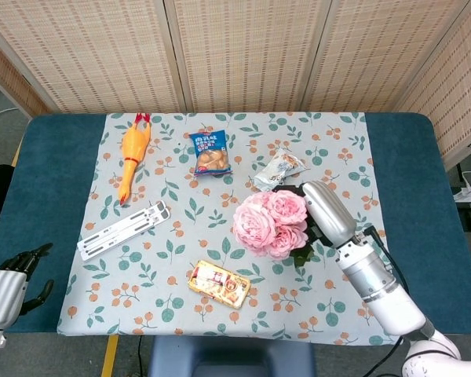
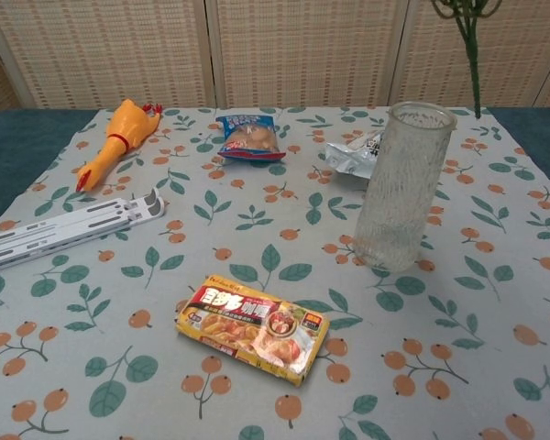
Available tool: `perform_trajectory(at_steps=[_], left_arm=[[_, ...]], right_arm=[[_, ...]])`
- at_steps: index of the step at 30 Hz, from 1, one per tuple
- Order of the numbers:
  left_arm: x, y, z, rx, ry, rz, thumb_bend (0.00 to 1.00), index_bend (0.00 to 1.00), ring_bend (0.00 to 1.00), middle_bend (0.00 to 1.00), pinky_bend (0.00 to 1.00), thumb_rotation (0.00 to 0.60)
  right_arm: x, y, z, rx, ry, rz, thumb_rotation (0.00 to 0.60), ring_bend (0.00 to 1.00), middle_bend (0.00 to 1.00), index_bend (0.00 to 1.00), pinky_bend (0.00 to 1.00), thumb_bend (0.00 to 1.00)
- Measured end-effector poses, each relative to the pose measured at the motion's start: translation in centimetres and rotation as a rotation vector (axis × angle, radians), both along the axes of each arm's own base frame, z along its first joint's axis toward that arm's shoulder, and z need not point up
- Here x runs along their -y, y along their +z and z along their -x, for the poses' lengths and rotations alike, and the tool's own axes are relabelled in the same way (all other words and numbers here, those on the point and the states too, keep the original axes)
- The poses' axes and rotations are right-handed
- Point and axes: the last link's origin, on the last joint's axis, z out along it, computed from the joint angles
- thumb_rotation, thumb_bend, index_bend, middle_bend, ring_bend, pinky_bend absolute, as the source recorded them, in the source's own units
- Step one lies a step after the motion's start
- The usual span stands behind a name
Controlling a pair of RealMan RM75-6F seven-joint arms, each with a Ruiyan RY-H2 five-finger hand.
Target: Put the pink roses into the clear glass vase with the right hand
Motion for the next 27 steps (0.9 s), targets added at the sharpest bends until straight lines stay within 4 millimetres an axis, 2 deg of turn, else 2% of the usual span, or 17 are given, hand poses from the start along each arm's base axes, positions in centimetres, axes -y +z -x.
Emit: perform_trajectory(at_steps=[6, 15, 21, 27], left_arm=[[0.0, 0.0, 0.1, -0.003, 0.006, -0.002, 0.37, 0.17, 0.3, 0.3, 0.46, 0.6], [0.0, -0.1, 0.1, -0.009, 0.007, 0.002, 0.37, 0.17, 0.3, 0.3, 0.46, 0.6], [0.0, -0.1, 0.1, -0.011, 0.01, 0.001, 0.37, 0.17, 0.3, 0.3, 0.46, 0.6], [-0.1, -0.2, 0.1, -0.016, 0.012, 0.006, 0.37, 0.17, 0.3, 0.3, 0.46, 0.6]], right_arm=[[1.2, -0.6, -0.8, 0.005, 0.017, -0.037, 0.6, 1.0, 1.0, 0.91, 1.0, 0.72], [3.1, -1.0, -0.8, 0.024, 0.022, -0.085, 0.6, 1.0, 1.0, 0.91, 1.0, 0.72], [4.1, -1.0, -0.5, 0.048, 0.014, -0.113, 0.6, 1.0, 1.0, 0.91, 1.0, 0.72], [5.3, -1.3, 1.1, 0.086, -0.022, -0.163, 0.6, 1.0, 1.0, 0.91, 1.0, 0.72]])
